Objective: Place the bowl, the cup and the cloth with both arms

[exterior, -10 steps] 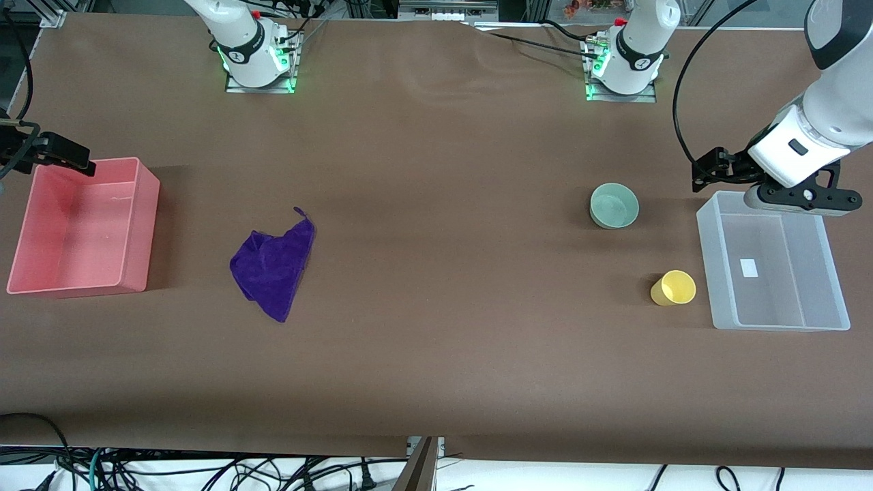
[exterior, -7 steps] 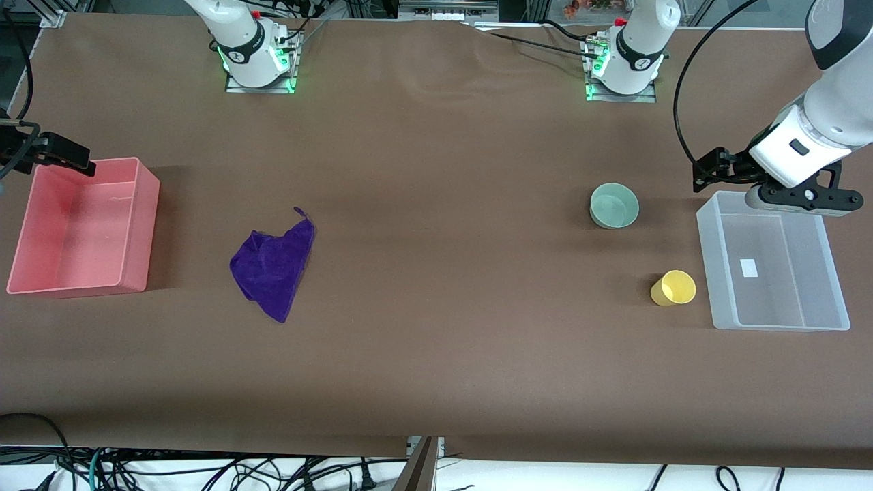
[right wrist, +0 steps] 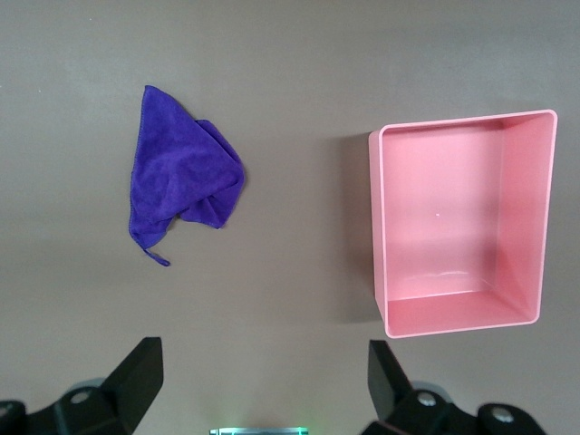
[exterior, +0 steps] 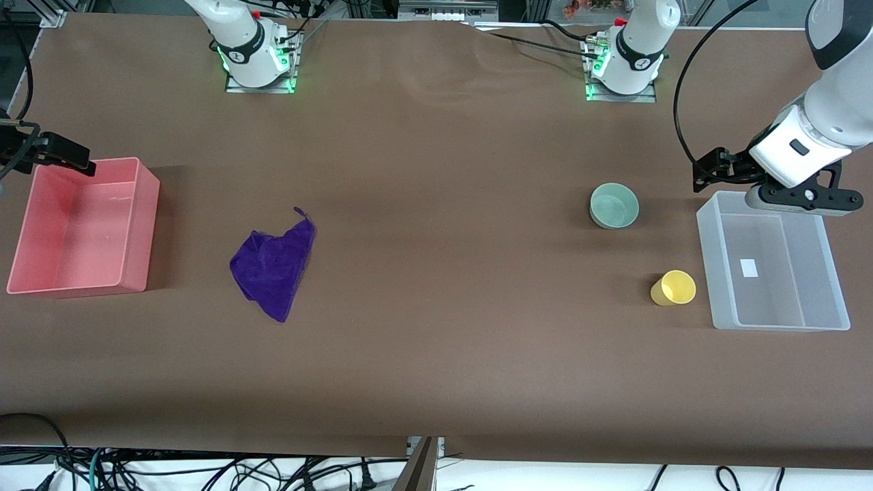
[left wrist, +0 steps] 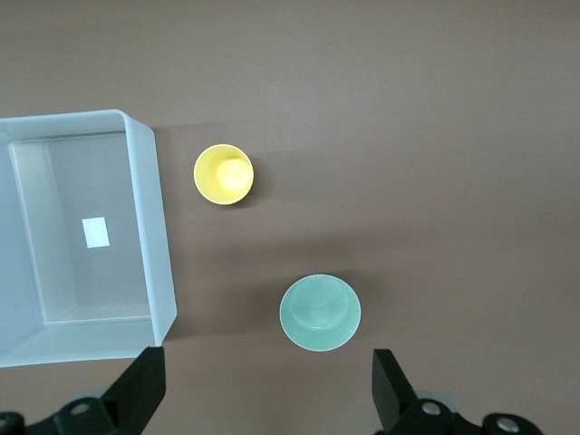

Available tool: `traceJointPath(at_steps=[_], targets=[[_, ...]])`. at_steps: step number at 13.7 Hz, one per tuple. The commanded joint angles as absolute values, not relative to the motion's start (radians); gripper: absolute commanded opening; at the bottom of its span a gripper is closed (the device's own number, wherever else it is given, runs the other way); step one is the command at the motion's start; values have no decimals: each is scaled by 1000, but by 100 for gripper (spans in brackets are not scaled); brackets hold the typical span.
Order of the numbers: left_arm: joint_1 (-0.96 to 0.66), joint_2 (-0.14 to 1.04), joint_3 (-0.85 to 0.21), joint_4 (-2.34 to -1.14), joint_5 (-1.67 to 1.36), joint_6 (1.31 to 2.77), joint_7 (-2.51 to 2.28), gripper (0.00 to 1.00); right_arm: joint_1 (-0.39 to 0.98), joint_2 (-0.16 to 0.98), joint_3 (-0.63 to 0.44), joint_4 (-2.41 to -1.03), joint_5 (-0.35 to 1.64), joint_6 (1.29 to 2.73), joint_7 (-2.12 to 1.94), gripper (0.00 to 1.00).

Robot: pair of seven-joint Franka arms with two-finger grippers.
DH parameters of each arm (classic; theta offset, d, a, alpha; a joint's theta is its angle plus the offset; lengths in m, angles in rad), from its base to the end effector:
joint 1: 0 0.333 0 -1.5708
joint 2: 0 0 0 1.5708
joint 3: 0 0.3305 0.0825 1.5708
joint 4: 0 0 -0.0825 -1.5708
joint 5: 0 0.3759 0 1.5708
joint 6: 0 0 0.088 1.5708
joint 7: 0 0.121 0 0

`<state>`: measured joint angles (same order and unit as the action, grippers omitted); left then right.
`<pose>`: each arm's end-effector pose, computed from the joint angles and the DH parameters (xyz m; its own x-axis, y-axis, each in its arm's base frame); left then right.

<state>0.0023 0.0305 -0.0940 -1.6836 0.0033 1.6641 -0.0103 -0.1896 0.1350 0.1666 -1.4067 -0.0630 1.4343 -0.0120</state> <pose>0.5559 -0.0501 0.5636 0.9954 -0.0816 -0.0498 -0.0817 -0.9967 -0.0009 0.5730 -0.0286 0.6141 0.9942 -0.0186 -0.1057 -0.0145 -0.9991 0.0394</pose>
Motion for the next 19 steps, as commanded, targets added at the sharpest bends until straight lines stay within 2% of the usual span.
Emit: traceJointPath(at_steps=[1,10,15,17,19], targets=[[6,14,-97,-1692,26,1658,-8,100,-190,115,166,-1425,-49,1434,-17,100],[8,14,-95,-1692,26,1658,-8,100,-181,123,179,-1434,-55,1428,-20,100],[8,15,-95,-1695,26,1635,-6,100,-178,137,183,-1569,-60,1448,-23,100],[8,18,-95,-1701,26,1609,-8,100,-178,137,184,-1618,-54,1514,-20,100],[8,28,-95,-1707,26,1571,-9,100,-178,153,228,-1705,-51,1639,-6,100]])
